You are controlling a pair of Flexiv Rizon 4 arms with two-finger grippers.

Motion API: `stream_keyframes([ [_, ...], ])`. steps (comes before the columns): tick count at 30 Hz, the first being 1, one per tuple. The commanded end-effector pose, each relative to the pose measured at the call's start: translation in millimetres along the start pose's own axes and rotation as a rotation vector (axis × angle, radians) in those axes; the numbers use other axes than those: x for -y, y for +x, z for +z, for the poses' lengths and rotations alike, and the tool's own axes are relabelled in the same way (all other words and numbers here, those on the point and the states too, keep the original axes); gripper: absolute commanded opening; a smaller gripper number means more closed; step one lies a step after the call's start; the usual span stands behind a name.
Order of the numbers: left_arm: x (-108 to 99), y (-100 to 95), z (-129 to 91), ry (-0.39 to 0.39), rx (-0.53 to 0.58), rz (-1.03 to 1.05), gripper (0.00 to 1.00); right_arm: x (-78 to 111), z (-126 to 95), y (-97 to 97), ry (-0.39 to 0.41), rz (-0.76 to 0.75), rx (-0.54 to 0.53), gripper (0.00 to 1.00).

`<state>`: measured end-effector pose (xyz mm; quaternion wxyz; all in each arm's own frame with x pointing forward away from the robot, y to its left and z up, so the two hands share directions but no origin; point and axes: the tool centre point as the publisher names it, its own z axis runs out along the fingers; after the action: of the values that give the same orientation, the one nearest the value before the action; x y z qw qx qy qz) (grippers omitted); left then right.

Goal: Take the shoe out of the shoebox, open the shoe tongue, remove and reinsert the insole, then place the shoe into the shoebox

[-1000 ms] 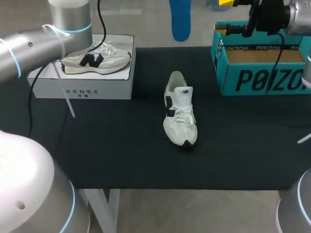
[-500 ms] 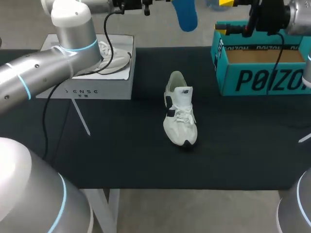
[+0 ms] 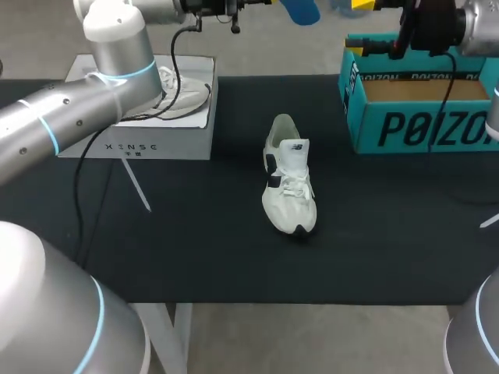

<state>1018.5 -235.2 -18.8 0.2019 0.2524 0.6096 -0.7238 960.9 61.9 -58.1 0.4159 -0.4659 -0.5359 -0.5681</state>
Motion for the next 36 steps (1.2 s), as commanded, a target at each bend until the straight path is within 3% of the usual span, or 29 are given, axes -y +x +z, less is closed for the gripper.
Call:
stream_keyframes([
  [1,-5,-13.9,-1,-0.017,-0.172,0.333,0.00,-0.4,1,-0.6,-0.001,0.000,0.000,1.00],
  [14,-5,-13.9,-1,-0.017,-0.172,0.333,0.00,-0.4,1,-0.6,-0.001,0.000,0.000,1.00],
  [15,-5,-15.4,1,-0.005,-0.134,0.387,0.00,-0.4,1,-0.6,-0.001,0.000,0.000,1.00],
  [16,-6,-19.7,2,-0.045,-0.139,0.497,0.00,-0.4,1,-0.6,-0.001,0.000,0.000,1.00],
  [17,-8,-19.0,3,-0.063,-0.224,0.611,0.00,-0.4,1,-0.6,-0.001,0.000,0.000,1.00],
  [18,-6,-20.5,5,-0.073,-0.171,0.654,0.00,-0.4,1,-0.6,-0.001,0.000,0.000,1.00],
  [19,-8,-22.2,5,-0.127,-0.222,0.770,0.00,-0.4,1,-0.6,-0.001,0.000,0.000,1.00],
  [20,-8,-21.4,5,-0.128,-0.188,0.781,0.00,-0.4,1,-0.6,-0.001,0.000,0.000,1.00],
  [22,-13,-21.0,5,-0.208,-0.250,0.926,0.00,-0.4,1,-0.6,-0.001,0.000,0.000,1.00],
  [23,-13,-19.4,5,-0.216,-0.198,0.924,0.00,-0.4,1,-0.6,-0.001,0.000,0.000,1.00],
  [26,-17,-14.4,5,-0.285,-0.247,1.047,0.00,-0.4,1,-0.6,-0.001,0.000,0.000,1.00],
  [29,-20,-9.7,6,-0.315,-0.259,1.125,0.00,-0.4,1,-0.6,-0.001,0.000,0.000,1.00],
  [36,-23,-5.0,14,-0.310,-0.201,1.135,0.00,-23.4,5,6.9,0.016,-0.039,0.037,1.00],
])
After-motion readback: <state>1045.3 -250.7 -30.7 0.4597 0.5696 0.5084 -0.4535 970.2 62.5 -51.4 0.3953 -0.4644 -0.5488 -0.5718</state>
